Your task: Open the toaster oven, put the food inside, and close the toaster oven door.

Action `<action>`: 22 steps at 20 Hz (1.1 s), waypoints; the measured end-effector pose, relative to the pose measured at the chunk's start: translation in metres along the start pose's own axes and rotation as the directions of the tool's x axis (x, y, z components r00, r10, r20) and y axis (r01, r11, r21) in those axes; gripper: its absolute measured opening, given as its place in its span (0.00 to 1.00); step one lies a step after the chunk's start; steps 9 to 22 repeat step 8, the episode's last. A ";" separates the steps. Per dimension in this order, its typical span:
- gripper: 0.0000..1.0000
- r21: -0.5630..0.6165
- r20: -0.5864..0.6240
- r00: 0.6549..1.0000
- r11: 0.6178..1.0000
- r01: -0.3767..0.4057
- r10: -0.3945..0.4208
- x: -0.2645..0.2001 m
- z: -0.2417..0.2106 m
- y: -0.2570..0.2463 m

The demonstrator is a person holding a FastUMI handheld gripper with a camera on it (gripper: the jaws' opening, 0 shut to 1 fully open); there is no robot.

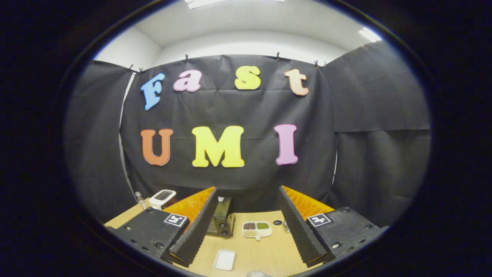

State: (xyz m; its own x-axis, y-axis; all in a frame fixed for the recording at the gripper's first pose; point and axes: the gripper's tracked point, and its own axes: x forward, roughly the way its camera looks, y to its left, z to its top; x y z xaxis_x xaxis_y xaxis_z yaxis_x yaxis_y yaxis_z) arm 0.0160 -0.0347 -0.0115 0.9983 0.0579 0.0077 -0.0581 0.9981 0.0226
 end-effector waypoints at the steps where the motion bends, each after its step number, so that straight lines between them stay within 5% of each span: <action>1: 0.99 -0.003 -0.001 1.000 1.000 0.002 -0.002 0.000 0.000 0.000; 22: 0.99 -0.016 0.006 1.000 1.000 0.012 -0.012 -0.006 0.002 -0.003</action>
